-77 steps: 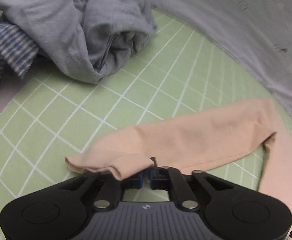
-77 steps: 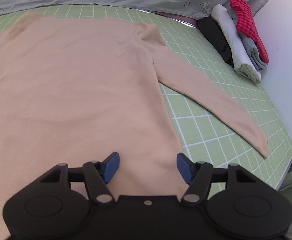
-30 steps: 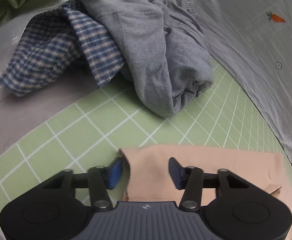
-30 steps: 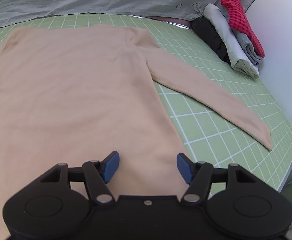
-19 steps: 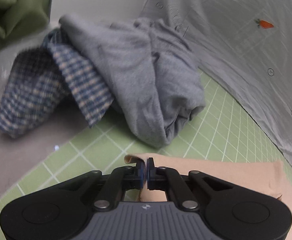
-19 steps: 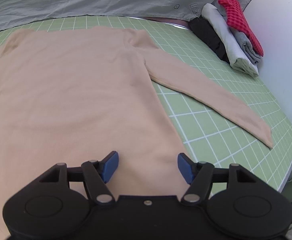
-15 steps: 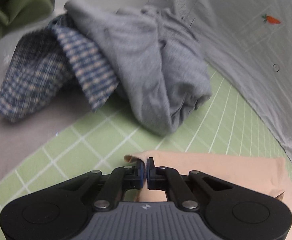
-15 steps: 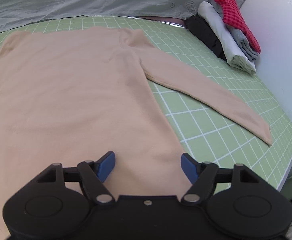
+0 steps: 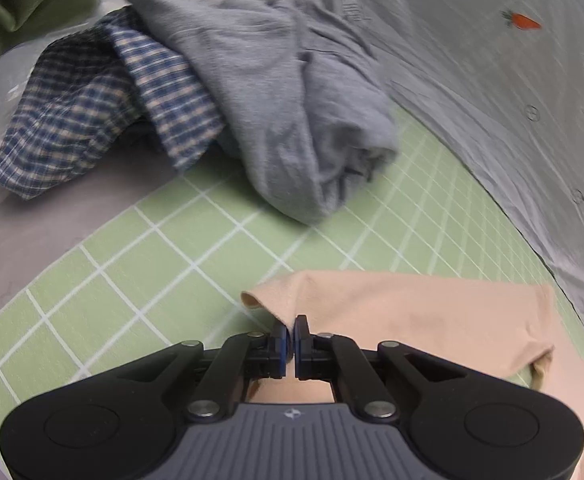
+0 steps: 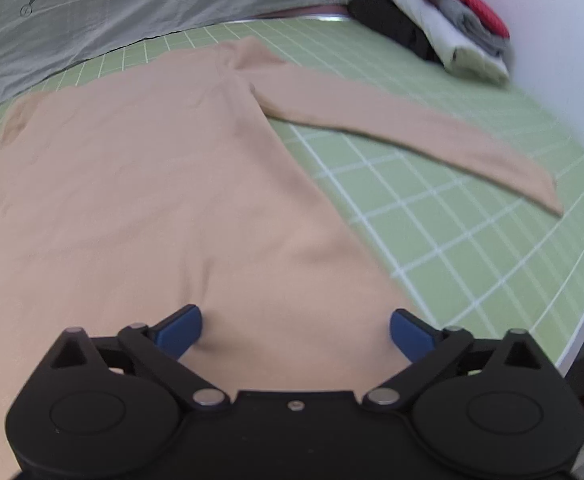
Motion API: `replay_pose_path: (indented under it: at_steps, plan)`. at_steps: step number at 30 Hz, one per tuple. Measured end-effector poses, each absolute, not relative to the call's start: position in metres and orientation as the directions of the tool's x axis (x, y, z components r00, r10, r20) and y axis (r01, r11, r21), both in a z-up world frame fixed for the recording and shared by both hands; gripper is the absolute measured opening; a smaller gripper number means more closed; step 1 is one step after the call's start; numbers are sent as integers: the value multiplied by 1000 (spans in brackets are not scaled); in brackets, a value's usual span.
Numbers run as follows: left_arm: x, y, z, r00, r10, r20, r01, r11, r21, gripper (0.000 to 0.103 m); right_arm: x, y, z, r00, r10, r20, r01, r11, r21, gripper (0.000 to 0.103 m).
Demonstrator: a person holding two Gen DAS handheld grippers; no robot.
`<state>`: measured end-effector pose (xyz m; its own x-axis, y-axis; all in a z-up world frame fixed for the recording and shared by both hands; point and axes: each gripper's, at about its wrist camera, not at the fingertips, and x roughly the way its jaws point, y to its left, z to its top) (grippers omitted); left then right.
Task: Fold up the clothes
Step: 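Carry the held sleeve across the top's body with the left gripper and release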
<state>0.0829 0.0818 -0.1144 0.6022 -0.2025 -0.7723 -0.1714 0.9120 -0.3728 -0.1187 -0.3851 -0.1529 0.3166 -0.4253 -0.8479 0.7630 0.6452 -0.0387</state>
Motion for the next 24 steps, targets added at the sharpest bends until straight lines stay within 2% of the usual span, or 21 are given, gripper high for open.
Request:
replay_pose_path:
  at_steps: [12, 17, 21, 22, 24]
  plan:
    - [64, -30, -73, 641, -358, -679, 15, 891, -455, 2, -136, -391, -143, 383, -260, -886, 591, 806, 19, 103]
    - [46, -121, -54, 602, -479, -639, 154, 855, -496, 2, -159, -426, -131, 426, -260, -867, 612, 788, 64, 103]
    - [17, -209, -48, 483, -615, -624, 306, 786, -538, 3, -177, -455, -122, 459, -264, -848, 629, 770, 101, 103]
    - [8, -232, -47, 455, -630, -630, 351, 777, -523, 5, -182, -462, -119, 468, -265, -843, 634, 766, 111, 103]
    - [-11, -274, -47, 410, -631, -658, 422, 771, -476, 21, -187, -477, -122, 465, -264, -845, 640, 760, 115, 103]
